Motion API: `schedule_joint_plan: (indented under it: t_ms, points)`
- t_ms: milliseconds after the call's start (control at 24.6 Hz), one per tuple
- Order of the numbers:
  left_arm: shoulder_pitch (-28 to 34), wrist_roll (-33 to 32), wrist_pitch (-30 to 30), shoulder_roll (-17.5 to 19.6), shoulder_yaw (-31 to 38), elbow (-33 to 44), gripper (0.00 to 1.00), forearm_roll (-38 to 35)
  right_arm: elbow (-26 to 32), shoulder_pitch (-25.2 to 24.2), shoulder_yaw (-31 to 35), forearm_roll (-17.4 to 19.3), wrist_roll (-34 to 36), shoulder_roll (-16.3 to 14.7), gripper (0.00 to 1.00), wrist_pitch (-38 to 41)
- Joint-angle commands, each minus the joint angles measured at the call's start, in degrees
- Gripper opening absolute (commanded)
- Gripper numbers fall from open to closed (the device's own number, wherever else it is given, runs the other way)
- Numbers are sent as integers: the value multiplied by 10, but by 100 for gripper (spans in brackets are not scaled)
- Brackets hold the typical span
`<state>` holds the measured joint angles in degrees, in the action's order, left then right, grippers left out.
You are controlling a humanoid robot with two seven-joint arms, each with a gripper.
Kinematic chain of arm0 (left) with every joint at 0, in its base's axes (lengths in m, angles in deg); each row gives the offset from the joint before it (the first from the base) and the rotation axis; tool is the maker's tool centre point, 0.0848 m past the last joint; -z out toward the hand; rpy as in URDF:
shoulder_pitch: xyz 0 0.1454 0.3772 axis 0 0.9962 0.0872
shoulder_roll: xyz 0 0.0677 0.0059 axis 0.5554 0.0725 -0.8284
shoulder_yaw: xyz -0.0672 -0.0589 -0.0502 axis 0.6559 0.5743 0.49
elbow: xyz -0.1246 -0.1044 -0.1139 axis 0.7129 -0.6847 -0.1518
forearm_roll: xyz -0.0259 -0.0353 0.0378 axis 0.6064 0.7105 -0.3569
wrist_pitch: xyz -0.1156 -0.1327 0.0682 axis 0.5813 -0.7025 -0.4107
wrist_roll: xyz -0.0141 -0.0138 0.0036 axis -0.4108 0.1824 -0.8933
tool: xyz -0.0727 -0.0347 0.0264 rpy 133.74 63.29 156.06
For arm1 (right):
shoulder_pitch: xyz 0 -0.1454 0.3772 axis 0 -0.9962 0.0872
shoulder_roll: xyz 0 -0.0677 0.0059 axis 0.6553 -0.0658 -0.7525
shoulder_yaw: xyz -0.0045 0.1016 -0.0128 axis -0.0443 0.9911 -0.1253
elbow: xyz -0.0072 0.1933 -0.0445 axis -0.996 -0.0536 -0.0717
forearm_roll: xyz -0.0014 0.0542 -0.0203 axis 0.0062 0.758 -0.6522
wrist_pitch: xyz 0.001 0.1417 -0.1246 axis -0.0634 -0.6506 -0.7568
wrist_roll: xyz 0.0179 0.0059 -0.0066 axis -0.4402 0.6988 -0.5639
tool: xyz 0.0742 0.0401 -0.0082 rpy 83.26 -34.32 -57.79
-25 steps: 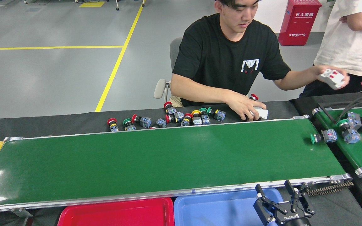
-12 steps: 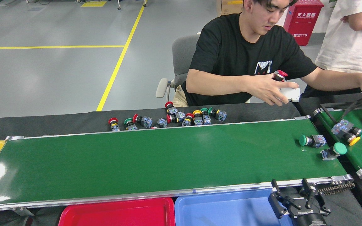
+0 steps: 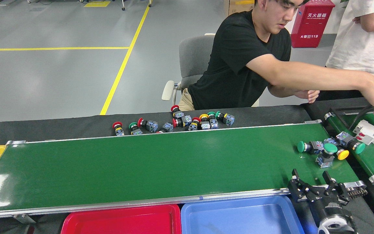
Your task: Pick switch part from conveyor to tray
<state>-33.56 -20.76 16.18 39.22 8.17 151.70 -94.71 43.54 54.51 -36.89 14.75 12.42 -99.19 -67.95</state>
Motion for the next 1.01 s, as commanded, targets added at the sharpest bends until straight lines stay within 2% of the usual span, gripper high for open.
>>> schedule_joint_plan:
  t_ms: [0,162,244,284,487,609,649,690,893,974]
  points:
    - [0,4,0,6,-6,8,100,1,-8,22,5,1,-3,-5,99,-5]
    - [-3,4,0,6,-14,8,100,1,-24,33,5,1,-4,-5,97,-6]
    - [-5,4,0,6,-14,8,100,2,-36,43,5,2,-4,-5,91,-6]
    - [-6,4,0,6,-14,9,100,2,-45,48,5,2,-4,-5,84,-5]
    - [-6,4,0,6,-14,9,100,1,-62,64,5,1,-1,-14,34,2]
    - [-6,4,0,6,-14,9,100,1,-58,63,3,0,1,-12,10,12]
    - [-6,4,0,7,-14,9,100,1,-55,61,2,0,1,-11,5,22]
    - [-6,4,0,7,-14,9,100,1,-48,59,1,0,1,-10,2,34]
    - [-6,4,1,7,-14,8,100,1,42,7,-20,1,-1,-6,1,108]
    - [-6,4,0,7,-14,8,100,1,94,-11,-63,1,-1,1,1,150]
